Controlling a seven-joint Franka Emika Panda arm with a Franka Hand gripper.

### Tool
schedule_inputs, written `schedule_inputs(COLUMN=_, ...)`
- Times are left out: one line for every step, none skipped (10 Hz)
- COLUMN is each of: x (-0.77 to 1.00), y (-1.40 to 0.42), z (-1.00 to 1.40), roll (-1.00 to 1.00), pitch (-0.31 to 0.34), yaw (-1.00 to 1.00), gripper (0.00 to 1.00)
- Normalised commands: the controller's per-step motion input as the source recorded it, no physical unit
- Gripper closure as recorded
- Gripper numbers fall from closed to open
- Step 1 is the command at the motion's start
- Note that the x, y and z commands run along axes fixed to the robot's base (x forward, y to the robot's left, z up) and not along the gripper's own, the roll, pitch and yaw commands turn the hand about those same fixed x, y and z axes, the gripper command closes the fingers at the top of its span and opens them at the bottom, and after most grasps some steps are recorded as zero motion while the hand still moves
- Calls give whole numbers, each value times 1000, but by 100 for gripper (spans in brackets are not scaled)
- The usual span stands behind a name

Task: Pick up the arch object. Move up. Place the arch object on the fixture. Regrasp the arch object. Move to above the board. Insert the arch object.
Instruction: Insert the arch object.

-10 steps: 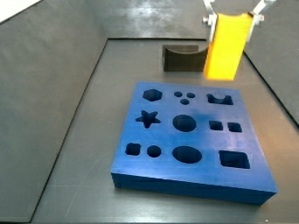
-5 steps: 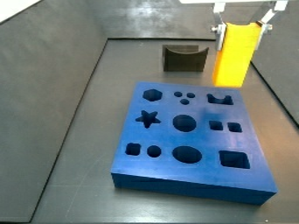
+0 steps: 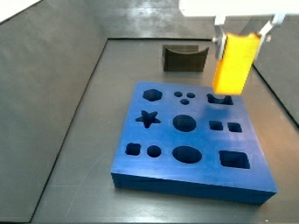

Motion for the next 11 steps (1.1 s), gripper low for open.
schedule_inputs(x=-23, y=0, z=-37, roll=0, pitch=0, yaw=0, gripper=100)
schedule_inputs(x=-106, y=26, z=-314, roll=0, pitch=0, yaw=0, gripper=100)
schedule_inputs(x=0, y=46, z=-351, roll=0, pitch=0, yaw=0, gripper=100)
schedule_inputs(x=0, y=83, z=-337, roll=0, pitch=0, yaw=0, gripper=100)
schedule_inputs(x=151, y=23, z=-63, roll=-16, pitch=0, yaw=0, gripper=100)
schedule_inputs(x=3, y=0, z=0, roll=0, pitch=0, yaw=-9, gripper=100)
schedule_inputs(x=111, y=0, z=-37, roll=0, pitch=0, yaw=0, gripper=100)
schedule_inputs(x=249, y=117, z=-177, roll=0, pitch=0, yaw=0, gripper=100)
schedule_inputs(x=94, y=0, z=-66, roll=0, pitch=0, yaw=0, gripper=100)
schedule_inputs(x=0, y=0, z=-20, roll=0, pitch=0, yaw=0, gripper=100)
schedule_inputs(x=6, y=0, z=-146, roll=0, pitch=0, yaw=0, gripper=100)
